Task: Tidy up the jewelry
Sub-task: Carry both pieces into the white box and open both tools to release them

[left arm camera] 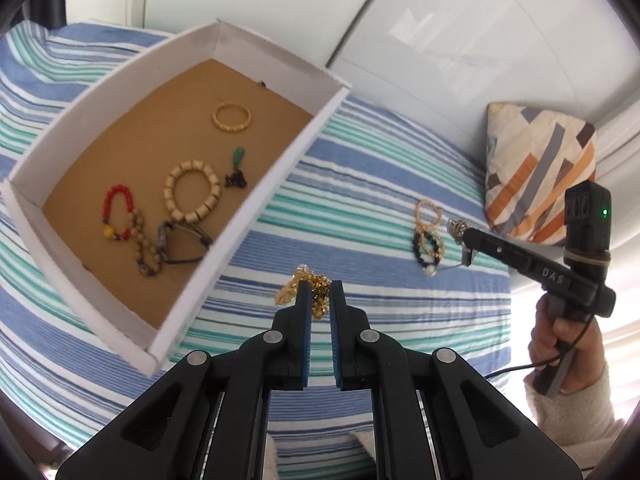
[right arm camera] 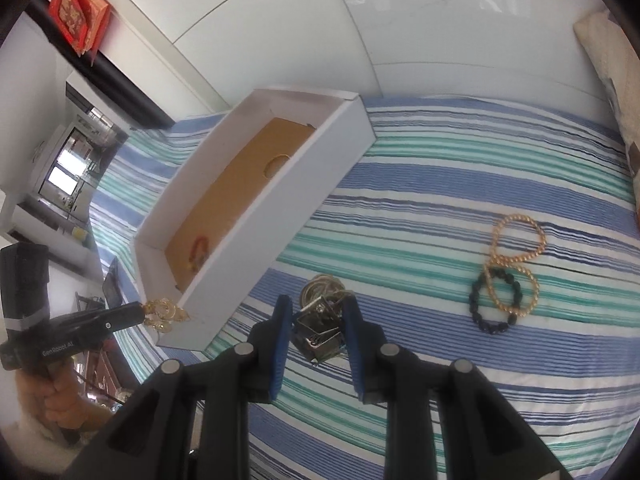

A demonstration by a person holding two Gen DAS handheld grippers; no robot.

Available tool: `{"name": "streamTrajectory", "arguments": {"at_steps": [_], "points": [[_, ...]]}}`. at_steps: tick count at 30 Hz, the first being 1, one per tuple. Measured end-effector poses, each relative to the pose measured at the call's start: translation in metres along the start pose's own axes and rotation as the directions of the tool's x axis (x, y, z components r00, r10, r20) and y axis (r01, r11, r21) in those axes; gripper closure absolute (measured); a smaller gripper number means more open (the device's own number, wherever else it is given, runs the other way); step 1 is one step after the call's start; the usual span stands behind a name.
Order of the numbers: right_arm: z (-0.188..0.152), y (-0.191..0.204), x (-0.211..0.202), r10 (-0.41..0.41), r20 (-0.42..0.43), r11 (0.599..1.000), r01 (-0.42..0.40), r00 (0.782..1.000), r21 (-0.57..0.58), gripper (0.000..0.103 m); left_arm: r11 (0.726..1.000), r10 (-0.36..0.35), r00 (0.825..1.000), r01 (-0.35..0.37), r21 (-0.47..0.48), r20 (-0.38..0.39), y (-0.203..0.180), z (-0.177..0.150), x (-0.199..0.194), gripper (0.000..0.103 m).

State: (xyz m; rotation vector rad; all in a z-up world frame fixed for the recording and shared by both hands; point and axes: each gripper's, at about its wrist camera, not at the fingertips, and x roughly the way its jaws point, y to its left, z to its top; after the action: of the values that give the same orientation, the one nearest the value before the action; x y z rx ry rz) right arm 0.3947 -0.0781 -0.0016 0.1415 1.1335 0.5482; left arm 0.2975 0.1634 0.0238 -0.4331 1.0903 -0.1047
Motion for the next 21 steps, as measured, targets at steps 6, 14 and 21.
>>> {"name": "streamTrajectory", "arguments": {"at_steps": [6, 14, 21], "points": [[0.034, 0.052, -0.003, 0.074, 0.025, 0.991, -0.070, 0.997, -0.110, 0.077, 0.997, 0.063, 0.996, -0.061, -0.038, 0.065, 0.024, 0.033, -0.032, 0.096], [0.090, 0.116, 0.019, 0.118, 0.036, 0.962, -0.105, 0.992, -0.251, 0.077, 0.985, 0.148, 0.985, -0.140, -0.099, 0.085, 0.067, 0.073, -0.031, 0.096], [0.131, 0.138, 0.073, 0.147, 0.010, 0.959, -0.140, 0.989, -0.248, 0.077, 0.972, 0.172, 0.984, -0.161, -0.172, 0.049, 0.110, 0.094, 0.008, 0.096]]}}
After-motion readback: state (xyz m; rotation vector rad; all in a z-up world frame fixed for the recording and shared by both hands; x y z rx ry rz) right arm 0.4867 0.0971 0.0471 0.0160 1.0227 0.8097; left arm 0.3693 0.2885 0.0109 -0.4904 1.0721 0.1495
